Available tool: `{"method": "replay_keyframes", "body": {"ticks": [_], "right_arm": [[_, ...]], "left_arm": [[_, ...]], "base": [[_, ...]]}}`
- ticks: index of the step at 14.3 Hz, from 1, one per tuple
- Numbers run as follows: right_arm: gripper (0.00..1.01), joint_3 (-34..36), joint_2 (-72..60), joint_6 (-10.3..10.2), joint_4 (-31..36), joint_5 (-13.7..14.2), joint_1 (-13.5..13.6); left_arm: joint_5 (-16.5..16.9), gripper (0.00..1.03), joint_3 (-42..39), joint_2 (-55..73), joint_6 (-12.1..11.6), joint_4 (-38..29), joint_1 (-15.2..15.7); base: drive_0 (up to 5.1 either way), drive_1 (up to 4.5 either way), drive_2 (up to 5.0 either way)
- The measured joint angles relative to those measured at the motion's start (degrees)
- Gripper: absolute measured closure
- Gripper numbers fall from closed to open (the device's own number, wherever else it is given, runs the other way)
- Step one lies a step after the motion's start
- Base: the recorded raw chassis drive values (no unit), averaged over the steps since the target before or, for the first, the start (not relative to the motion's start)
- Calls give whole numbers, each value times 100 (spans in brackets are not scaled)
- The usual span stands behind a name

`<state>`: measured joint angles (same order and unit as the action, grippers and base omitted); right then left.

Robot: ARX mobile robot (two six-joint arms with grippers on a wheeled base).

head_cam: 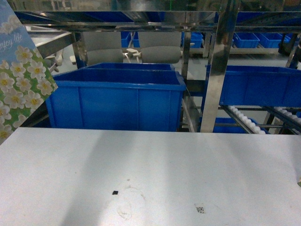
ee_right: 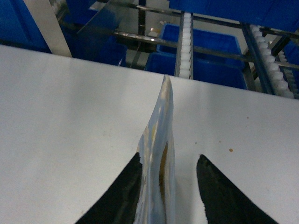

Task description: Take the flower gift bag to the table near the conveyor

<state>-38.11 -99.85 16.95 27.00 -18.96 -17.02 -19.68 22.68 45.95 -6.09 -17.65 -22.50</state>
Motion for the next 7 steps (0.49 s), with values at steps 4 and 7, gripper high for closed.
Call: {"method": "replay_keyframes", "body": {"ticks": [4,7], "right_arm": [[3,570,1617,-509,256,275,-116],[3,811,2437,-629,-39,533,-249]], "left_arm": [[-2,101,0,0,0,2,0],[0,101,0,0,0,0,0]], "base": [[0,0,0],[0,0,0]]}}
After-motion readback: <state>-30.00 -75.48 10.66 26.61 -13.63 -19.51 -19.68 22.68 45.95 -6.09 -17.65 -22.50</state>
